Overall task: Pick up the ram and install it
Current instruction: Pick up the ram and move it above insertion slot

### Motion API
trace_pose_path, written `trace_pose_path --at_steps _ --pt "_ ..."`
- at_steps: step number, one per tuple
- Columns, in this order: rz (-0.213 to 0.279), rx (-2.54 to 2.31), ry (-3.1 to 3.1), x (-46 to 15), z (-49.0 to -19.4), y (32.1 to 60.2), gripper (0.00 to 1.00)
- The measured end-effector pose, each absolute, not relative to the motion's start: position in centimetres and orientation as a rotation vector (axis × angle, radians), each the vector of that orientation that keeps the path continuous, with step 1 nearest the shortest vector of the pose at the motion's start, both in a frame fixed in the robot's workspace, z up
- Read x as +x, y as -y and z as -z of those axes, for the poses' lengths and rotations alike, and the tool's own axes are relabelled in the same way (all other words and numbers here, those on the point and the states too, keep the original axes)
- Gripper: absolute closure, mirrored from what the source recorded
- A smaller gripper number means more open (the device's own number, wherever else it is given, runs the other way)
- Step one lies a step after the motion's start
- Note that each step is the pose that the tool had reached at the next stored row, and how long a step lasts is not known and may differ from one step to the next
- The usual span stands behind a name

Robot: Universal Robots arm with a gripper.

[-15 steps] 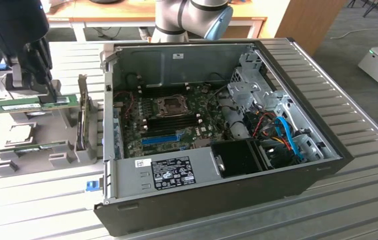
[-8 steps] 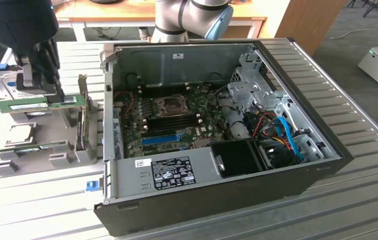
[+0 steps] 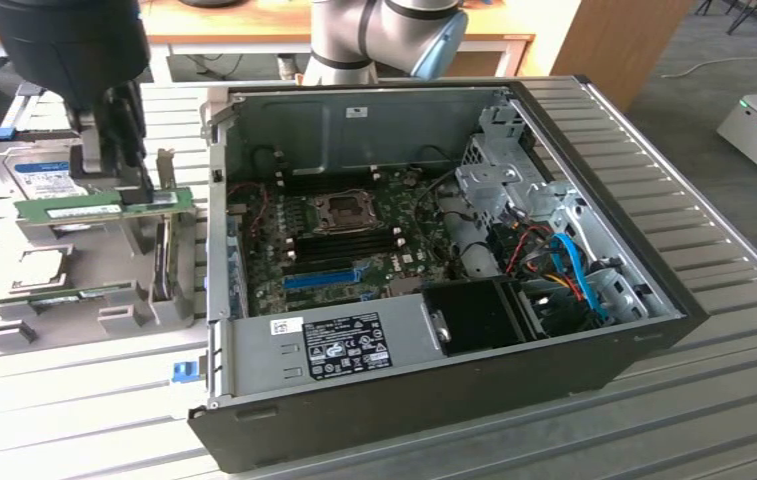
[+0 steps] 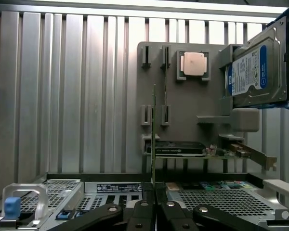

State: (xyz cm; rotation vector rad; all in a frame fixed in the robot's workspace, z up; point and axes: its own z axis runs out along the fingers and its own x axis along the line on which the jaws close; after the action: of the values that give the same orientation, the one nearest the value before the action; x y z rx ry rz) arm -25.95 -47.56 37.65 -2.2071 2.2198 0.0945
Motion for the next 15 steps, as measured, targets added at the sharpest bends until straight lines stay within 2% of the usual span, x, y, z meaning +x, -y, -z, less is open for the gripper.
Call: trace_pose_path --at_steps 15 --pt "-0.105 -2.203 -2.213 -22.8 -37.7 47.7 0.87"
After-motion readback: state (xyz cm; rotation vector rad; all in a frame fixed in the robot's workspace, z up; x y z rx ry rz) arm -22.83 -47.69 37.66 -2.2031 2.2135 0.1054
